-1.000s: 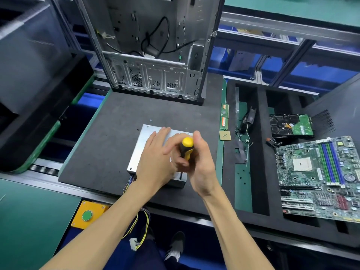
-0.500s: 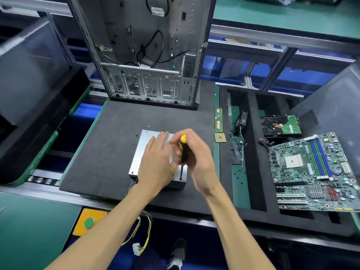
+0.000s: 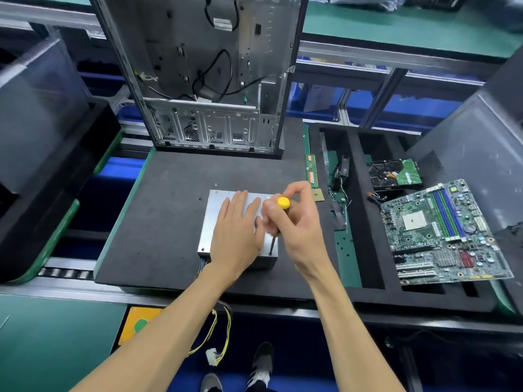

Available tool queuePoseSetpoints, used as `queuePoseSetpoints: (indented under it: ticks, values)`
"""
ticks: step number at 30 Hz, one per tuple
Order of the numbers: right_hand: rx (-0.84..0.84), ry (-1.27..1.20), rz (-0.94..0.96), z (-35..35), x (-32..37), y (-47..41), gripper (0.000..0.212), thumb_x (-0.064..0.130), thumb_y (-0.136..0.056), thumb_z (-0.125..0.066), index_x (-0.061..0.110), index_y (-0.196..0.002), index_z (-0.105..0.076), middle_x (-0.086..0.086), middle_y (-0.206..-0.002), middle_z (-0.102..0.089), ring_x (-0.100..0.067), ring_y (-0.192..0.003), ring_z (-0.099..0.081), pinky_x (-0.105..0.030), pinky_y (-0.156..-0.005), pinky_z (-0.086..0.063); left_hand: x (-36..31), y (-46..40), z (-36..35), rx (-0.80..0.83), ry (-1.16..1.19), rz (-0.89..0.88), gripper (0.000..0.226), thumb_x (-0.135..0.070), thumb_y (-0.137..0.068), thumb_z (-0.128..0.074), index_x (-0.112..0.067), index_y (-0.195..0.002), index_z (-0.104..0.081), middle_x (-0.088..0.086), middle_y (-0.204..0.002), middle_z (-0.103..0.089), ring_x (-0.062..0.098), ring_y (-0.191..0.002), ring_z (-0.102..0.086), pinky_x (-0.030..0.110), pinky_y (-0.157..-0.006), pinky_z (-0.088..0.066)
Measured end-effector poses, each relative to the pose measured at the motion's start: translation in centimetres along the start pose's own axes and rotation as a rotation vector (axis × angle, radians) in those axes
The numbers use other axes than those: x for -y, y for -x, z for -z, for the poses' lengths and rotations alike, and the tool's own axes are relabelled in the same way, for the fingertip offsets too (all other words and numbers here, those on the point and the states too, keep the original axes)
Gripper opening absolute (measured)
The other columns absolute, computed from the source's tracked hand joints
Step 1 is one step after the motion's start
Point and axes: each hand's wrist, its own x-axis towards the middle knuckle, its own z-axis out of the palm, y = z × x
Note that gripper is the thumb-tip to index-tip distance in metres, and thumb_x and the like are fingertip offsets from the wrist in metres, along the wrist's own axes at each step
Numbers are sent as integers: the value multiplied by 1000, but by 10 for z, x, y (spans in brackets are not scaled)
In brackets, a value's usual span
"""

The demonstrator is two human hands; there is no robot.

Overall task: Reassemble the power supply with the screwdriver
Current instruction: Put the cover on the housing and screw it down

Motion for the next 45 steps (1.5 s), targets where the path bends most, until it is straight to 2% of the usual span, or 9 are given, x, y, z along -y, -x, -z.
queuePoseSetpoints:
  ticks: [5, 8, 15, 20, 25, 30, 36, 40, 45]
  values:
    - [-64, 26, -7, -3, 0, 3, 27, 27, -103, -41, 17, -105, -66, 3, -77, -57, -12, -70, -49, -19, -64, -40, 0, 0, 5, 1, -9, -4, 44, -21, -99, -46, -9, -141, -54, 18, -156, -39, 30, -148, -31, 41, -125, -13]
    - [-99, 33, 15, -5, 0, 7, 4, 12, -99, -58, 12, -98, -54, -2, -82, -68, -12, -70, -63, -16, -63, -47, 0, -2, 5, -7, 29, 7, 42, -22, -101, -47, -6, -138, -57, 19, -157, -39, 31, -150, -29, 43, -125, -15]
    - [-160, 20, -48, -12, 3, 12, 34, 31, -102, -39, 16, -113, -67, 3, -81, -54, -11, -75, -49, -19, -68, -43, 0, -3, 4, -5, -27, -14, 45, -22, -99, -43, -7, -141, -53, 19, -155, -40, 32, -149, -29, 43, -124, -15]
    - [-215, 69, -27, -17, 5, 17, 26, 19, -91, -67, 6, -100, -47, -11, -80, -63, -17, -68, -60, -20, -64, -47, -1, -2, 6, 11, 38, 9, 47, -20, -97, -47, -9, -142, -53, 18, -158, -36, 32, -150, -24, 42, -126, -13]
    - [-125, 43, -10, -13, 2, 17, 29, 27, -103, -40, 15, -116, -63, 3, -78, -52, -10, -72, -48, -19, -70, -42, -2, -3, 6, 15, -23, -4, 46, -19, -97, -45, -6, -140, -53, 20, -155, -39, 33, -149, -29, 44, -124, -14]
    - [-131, 59, 12, -10, 1, 17, 17, 14, -95, -63, 8, -101, -48, 1, -78, -64, -15, -71, -62, -21, -67, -49, -5, 1, 6, -24, 70, 32, 45, -18, -95, -54, -6, -138, -55, 19, -154, -44, 37, -147, -33, 49, -123, -25]
    - [-46, 26, 1, -2, 0, 15, 33, 27, -105, -35, 17, -120, -63, 7, -80, -56, -12, -77, -50, -23, -75, -44, -3, -2, 3, 9, -41, 20, 42, -21, -94, -46, -9, -133, -56, 18, -150, -45, 34, -143, -35, 45, -121, -23]
    - [-31, 21, 12, 0, -1, 15, 7, 15, -99, -54, 13, -105, -51, -6, -80, -64, -22, -74, -60, -24, -68, -47, -4, 0, 2, -28, 64, 43, 41, -21, -94, -52, -8, -132, -57, 14, -150, -47, 33, -144, -35, 48, -121, -26]
    - [-53, -8, 14, 4, -5, 12, 25, 26, -101, -47, 18, -123, -57, 1, -76, -49, -12, -71, -46, -23, -70, -43, -4, 0, -1, -39, -41, 21, 45, -20, -95, -52, -6, -139, -55, 18, -152, -45, 34, -142, -38, 46, -122, -25]
